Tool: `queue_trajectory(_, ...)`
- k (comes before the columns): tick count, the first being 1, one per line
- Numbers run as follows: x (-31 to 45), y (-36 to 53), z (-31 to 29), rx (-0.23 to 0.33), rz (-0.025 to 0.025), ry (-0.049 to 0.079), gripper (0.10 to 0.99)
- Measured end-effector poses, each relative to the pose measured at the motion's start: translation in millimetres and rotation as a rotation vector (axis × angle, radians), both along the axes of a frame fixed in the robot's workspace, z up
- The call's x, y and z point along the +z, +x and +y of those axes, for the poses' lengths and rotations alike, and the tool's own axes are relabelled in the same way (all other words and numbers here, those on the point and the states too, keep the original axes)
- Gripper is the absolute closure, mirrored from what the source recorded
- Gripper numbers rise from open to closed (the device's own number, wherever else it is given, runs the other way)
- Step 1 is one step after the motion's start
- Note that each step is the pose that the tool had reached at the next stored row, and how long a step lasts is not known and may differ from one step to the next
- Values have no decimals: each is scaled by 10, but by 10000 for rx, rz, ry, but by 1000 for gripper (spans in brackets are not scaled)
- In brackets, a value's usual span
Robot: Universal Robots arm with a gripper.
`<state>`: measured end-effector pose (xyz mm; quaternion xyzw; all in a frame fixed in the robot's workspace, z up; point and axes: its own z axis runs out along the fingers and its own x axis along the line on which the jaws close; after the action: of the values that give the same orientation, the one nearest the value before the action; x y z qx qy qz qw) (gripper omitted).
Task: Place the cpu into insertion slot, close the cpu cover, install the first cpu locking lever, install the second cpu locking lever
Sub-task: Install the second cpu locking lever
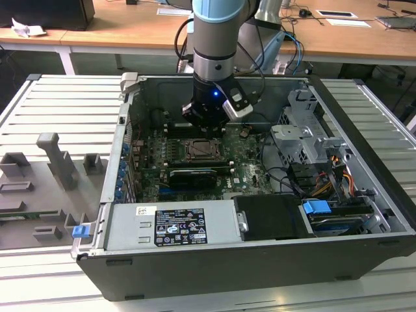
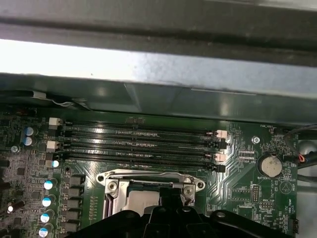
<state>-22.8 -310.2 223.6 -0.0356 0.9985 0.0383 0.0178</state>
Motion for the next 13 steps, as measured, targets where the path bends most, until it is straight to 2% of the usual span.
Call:
queue_trajectory(6, 0, -1, -104, -2, 0, -1, 980)
queue_trajectory(8, 0, -1, -158, -2, 0, -1, 980)
queue_trajectory(10, 0, -1, -177, -1, 1, -1, 980)
queue_trajectory(13, 0, -1, -248, -1, 0, -1, 980)
